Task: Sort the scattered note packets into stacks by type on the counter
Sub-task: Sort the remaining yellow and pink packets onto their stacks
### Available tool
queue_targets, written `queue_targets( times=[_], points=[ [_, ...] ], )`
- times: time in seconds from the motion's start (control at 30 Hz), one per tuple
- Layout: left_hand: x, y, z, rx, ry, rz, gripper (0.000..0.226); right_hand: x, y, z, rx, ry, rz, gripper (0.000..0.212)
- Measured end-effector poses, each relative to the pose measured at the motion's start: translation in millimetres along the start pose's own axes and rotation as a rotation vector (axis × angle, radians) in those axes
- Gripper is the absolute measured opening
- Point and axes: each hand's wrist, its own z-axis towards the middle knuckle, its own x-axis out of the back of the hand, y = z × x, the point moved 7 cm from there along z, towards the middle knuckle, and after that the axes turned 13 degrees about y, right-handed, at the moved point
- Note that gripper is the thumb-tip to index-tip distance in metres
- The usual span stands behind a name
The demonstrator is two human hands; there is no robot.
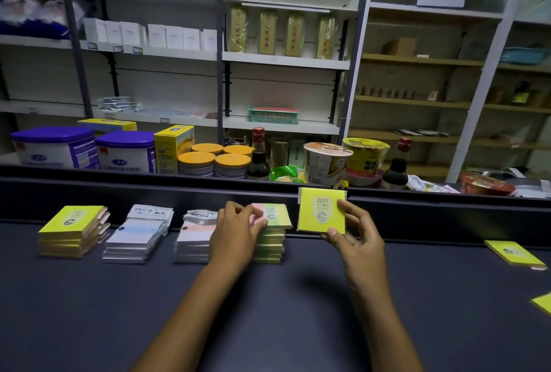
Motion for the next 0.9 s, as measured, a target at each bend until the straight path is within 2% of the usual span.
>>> queue_targets(
  times=[0.27,0.4,0.63,0.9],
  points=[
    [17.6,-2.6,4.2,-0.113,-0.1,-0.076,0.03,-17.3,3.9,-7.2,-0.006,-0.017,0.007,0.049],
    [48.1,-16.8,12.6,-0.224,-0.099,0.022,0.028,-42.9,6.7,-13.8,0.001,-0.05,-0.014,0.052],
    [104.3,-80.6,27.3,-0.296,-0.07,0.29,0.03,-112.1,11.9,-39.6,0.037,-0.115,-0.085,0.052],
    [172.4,-165.4,54.3,-0.289,-0.014,0.303,0.028,-212.3,5.0,-88.4,0.067,-0.159,-0.118,0.05]
  ],
)
